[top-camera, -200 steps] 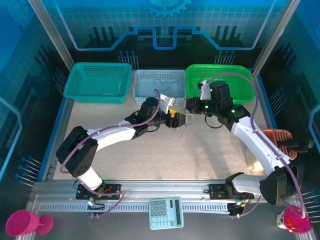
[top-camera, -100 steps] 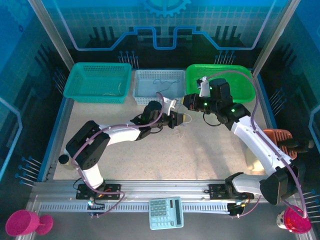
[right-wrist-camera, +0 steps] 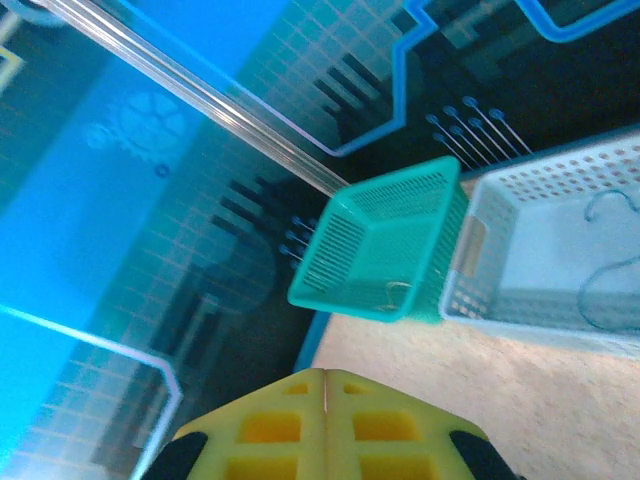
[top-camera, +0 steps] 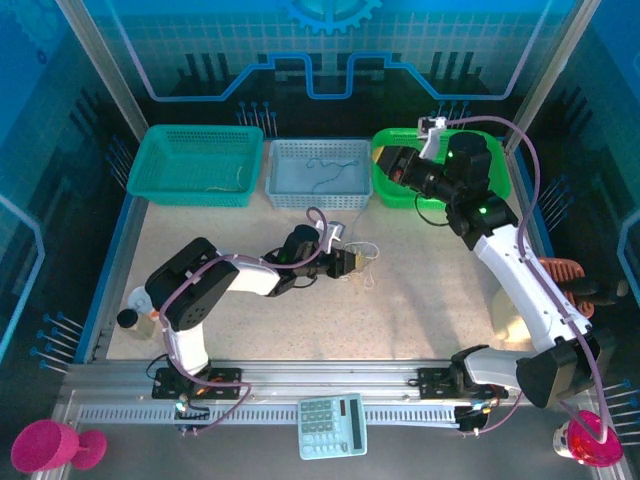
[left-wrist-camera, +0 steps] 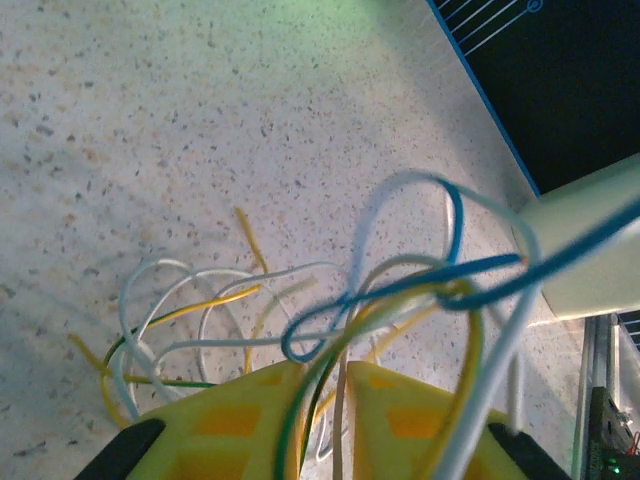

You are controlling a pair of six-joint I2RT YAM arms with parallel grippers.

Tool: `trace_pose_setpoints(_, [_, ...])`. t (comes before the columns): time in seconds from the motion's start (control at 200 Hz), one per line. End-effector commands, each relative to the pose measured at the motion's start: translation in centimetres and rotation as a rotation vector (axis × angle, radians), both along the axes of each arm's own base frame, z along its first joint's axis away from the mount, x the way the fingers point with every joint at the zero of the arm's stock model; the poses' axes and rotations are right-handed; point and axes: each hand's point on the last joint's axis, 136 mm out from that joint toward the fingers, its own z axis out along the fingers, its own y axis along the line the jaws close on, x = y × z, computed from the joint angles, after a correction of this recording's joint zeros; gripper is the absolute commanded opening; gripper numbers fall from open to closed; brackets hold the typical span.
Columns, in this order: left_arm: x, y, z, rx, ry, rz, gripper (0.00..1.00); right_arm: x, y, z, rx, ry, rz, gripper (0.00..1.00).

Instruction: Untangle the cables

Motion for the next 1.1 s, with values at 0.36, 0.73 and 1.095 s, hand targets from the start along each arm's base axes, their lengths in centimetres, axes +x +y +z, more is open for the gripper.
trace_pose_setpoints(0.36, [-0.3, -0.1, -0.6, -0.056, 0.034, -0.009, 0.17, 3.6, -1.0, 10.4, 0.310, -0.193, 0.022, 0.00])
trace_pose_setpoints(0.73, [-0.7, 0.2, -0.9, -0.055, 0.048, -0.004, 0.09, 4.9, -0.9, 13.2, 0.443, -0.268, 0.056, 0.00])
trace_pose_setpoints(1.095, [-1.0, 0.3, -1.6, -0.057, 0.078, -0.001, 0.00, 5.5, -2.2, 16.9, 0.432, -0.434, -0.011, 0.00])
